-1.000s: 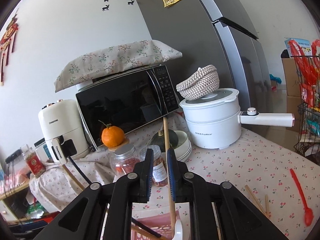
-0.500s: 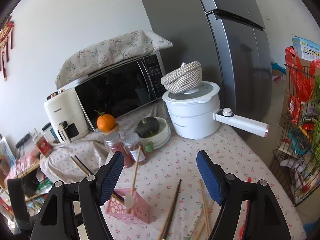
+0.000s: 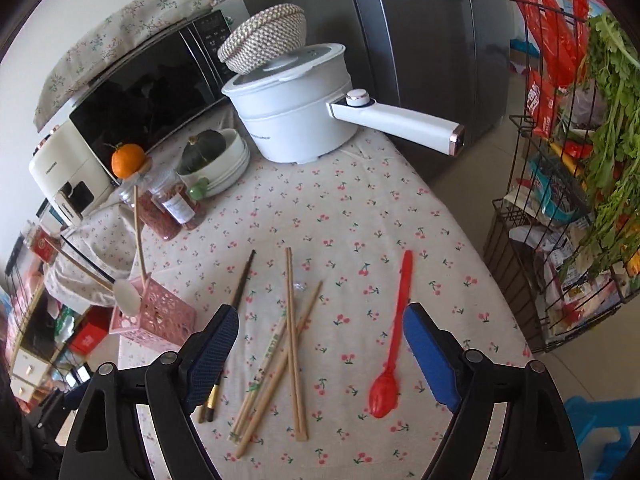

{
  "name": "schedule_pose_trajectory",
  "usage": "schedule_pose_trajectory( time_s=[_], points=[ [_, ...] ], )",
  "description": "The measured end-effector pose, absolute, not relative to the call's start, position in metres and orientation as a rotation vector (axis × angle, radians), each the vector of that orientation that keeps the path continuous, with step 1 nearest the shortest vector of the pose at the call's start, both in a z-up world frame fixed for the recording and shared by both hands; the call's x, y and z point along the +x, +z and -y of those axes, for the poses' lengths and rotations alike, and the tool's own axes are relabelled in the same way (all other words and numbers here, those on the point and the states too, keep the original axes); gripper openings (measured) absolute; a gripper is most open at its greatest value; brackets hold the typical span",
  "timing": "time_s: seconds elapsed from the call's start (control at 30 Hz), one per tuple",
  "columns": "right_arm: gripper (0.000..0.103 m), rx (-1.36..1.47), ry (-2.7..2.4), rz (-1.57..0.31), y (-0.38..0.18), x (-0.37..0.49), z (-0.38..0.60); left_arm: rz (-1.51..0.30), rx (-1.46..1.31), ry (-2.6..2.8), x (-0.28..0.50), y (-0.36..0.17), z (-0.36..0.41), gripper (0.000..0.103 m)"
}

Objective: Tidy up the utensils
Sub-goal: 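Move the left gripper down and grasp a pair of wooden chopsticks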

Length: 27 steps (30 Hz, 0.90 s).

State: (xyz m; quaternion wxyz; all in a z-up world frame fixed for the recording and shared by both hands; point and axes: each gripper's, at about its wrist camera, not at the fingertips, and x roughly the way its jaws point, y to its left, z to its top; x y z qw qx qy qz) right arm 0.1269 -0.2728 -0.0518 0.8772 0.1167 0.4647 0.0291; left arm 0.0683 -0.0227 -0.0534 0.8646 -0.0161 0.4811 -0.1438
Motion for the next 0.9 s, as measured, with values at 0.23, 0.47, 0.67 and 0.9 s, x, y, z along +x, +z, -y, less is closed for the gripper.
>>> schedule_pose_trajectory(
  time_s=[0.23, 0.47, 0.67, 0.9],
  points=[
    [0.086, 0.264, 0.040, -1.075, -0.083, 0.141, 0.313, -1.134, -0.026, -0.340, 0.085, -0.086, 0.080, 0.086],
    [0.086, 0.322, 0.007, -1.131, -0.102, 0.145, 0.345, -1.157, -0.072, -0.276, 0.137, -0.103, 0.114, 0.075],
    [0.086, 0.358, 0.005, -1.170, -0.115, 0.149, 0.360, -1.175, -0.121, -0.215, 0.195, -0.120, 0.130, 0.046],
    [0.086, 0.407, 0.006, -1.156, -0.114, 0.155, 0.375, -1.167, -0.101, -0.151, 0.228, -0.131, 0.151, 0.043]
  ],
)
